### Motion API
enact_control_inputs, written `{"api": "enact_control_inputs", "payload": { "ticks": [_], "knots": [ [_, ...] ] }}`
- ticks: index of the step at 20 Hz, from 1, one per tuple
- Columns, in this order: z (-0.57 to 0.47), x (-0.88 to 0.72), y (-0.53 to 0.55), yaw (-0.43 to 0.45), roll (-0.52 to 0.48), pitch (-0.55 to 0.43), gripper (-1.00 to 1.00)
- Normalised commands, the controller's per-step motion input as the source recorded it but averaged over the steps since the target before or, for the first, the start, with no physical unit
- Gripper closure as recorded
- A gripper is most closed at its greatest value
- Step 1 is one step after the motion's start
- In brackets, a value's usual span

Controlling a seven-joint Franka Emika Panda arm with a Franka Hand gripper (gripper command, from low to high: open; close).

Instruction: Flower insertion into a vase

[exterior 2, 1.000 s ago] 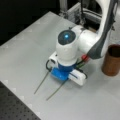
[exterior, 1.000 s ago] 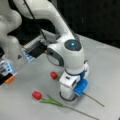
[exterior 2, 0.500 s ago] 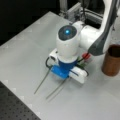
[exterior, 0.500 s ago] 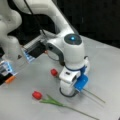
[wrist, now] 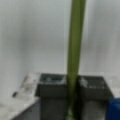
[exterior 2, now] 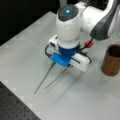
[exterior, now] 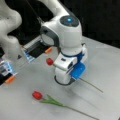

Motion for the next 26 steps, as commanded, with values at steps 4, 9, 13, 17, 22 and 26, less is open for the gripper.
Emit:
{"api": "enact_control_inputs", "payload": {
  "ticks": [4, 9, 13, 17, 22, 26],
  "knots": [
    [0.34, -0.22, 0.02, 0.018, 0.02, -0.065, 1.0],
    [0.36, -0.23, 0.03, 0.037, 0.031, -0.101, 1.0],
    [0.25, -0.25, -0.02, 0.047, 0.031, -0.045, 1.0],
    [0.13, -0.22, -0.02, 0.059, 0.05, -0.015, 1.0],
    [0.14, -0.18, 0.0, 0.039, 0.046, 0.01, 1.0],
    [0.21, -0.16, 0.01, 0.033, 0.036, 0.056, 1.0]
  ]
}}
